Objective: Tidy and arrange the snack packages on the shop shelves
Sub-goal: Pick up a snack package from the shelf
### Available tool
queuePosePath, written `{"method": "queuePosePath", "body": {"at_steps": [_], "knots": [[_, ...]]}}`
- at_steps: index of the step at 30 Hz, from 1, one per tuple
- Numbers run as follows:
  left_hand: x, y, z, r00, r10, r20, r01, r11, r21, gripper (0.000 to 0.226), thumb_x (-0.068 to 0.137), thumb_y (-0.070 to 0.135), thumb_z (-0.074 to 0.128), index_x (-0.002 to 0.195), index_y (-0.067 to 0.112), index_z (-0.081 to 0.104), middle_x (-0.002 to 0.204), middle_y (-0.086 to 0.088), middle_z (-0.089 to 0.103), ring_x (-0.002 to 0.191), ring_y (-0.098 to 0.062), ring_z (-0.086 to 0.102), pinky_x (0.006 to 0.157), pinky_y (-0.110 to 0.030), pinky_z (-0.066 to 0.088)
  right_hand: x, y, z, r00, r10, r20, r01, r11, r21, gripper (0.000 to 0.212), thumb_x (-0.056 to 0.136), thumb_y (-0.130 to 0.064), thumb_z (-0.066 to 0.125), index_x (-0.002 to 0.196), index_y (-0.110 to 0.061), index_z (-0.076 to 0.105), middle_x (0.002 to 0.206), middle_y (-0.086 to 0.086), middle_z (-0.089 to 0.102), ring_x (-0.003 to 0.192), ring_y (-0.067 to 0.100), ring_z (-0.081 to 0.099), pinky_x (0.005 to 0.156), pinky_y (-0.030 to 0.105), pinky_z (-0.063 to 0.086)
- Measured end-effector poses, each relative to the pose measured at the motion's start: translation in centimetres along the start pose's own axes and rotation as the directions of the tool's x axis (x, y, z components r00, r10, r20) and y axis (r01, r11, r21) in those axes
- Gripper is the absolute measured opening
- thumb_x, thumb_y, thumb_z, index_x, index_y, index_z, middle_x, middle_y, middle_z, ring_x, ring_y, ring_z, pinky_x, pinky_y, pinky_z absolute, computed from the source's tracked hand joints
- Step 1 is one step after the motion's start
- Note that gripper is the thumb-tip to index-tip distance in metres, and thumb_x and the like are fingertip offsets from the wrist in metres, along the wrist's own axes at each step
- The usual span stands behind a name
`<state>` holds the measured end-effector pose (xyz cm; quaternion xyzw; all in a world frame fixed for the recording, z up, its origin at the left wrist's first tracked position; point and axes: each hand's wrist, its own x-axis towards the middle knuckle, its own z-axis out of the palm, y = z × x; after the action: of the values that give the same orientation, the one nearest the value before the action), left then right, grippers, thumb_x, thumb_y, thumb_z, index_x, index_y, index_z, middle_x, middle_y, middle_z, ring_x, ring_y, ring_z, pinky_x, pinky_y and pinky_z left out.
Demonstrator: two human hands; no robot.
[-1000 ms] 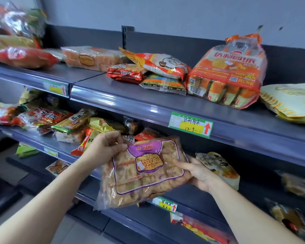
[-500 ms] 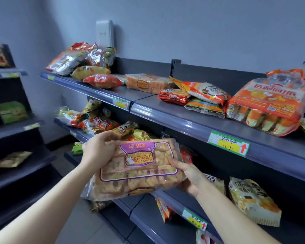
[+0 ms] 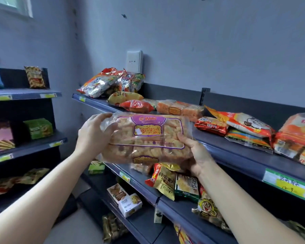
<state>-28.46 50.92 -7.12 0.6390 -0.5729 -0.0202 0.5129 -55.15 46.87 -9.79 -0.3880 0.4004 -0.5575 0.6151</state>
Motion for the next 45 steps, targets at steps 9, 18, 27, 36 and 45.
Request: {"method": "queuePosePath", "body": {"at_steps": [9, 18, 27, 36, 45], "knots": [[8.4, 0.5, 2.8, 0.945, 0.213, 0.250, -0.198, 0.977, -0.083, 0.049, 0.092, 0.040, 0.059, 0.139, 0.025, 0.051, 0.144, 0.001, 0.049, 0.131, -0.019, 0.045, 0.103, -0.031, 0.035, 4.9, -5.4, 4.5, 0.920, -0.207, -0.332, 0.226, 0.974, 0.020, 0.049, 0.062, -0.027, 0.086, 0.105, -0.018, 0.065, 0.097, 0.007, 0.075, 0.086, 0.032, 0.072, 0.082, 0.054, 0.056], [14.1, -0.5, 8.6, 0.887, 0.323, 0.329, -0.297, 0.946, -0.128, 0.052, 0.089, 0.034, 0.065, 0.138, 0.025, 0.050, 0.142, 0.001, 0.048, 0.132, -0.017, 0.042, 0.107, -0.031, 0.032, 10.7, -8.4, 5.0, 0.831, -0.227, -0.508, 0.307, 0.949, 0.079, 0.040, 0.068, -0.021, 0.085, 0.102, -0.016, 0.065, 0.092, 0.007, 0.074, 0.073, 0.029, 0.073, 0.063, 0.046, 0.059], [19.8, -1.2, 13.9, 0.869, 0.363, 0.338, -0.404, 0.913, 0.059, 0.040, 0.088, 0.039, 0.064, 0.126, 0.029, 0.060, 0.139, 0.004, 0.051, 0.130, -0.019, 0.040, 0.104, -0.039, 0.035, 18.9, -10.5, 4.8, 0.801, -0.208, -0.562, 0.300, 0.951, 0.075, 0.042, 0.064, -0.025, 0.087, 0.097, -0.018, 0.061, 0.096, 0.005, 0.071, 0.076, 0.029, 0.071, 0.064, 0.048, 0.059], [24.9, -4.3, 15.4, 0.852, 0.219, 0.476, -0.422, 0.824, 0.377, 0.077, 0.077, 0.054, 0.070, 0.144, 0.036, 0.037, 0.147, 0.005, 0.039, 0.137, -0.021, 0.030, 0.107, -0.048, 0.026, 25.6, -11.1, 5.9, 0.791, -0.177, -0.586, 0.281, 0.955, 0.090, 0.038, 0.090, -0.009, 0.062, 0.127, -0.012, 0.053, 0.122, 0.010, 0.056, 0.110, 0.027, 0.057, 0.087, 0.038, 0.056], [28.1, -7.5, 16.7, 0.860, 0.348, 0.372, -0.440, 0.877, 0.196, 0.048, 0.089, 0.010, 0.053, 0.135, 0.026, 0.050, 0.130, 0.003, 0.059, 0.116, -0.022, 0.056, 0.089, -0.038, 0.051, 29.1, -9.0, 7.4, 0.563, -0.539, -0.627, 0.131, 0.807, -0.575, 0.050, 0.090, -0.014, 0.059, 0.137, -0.020, 0.043, 0.138, 0.002, 0.044, 0.122, 0.024, 0.047, 0.087, 0.031, 0.044]]}}
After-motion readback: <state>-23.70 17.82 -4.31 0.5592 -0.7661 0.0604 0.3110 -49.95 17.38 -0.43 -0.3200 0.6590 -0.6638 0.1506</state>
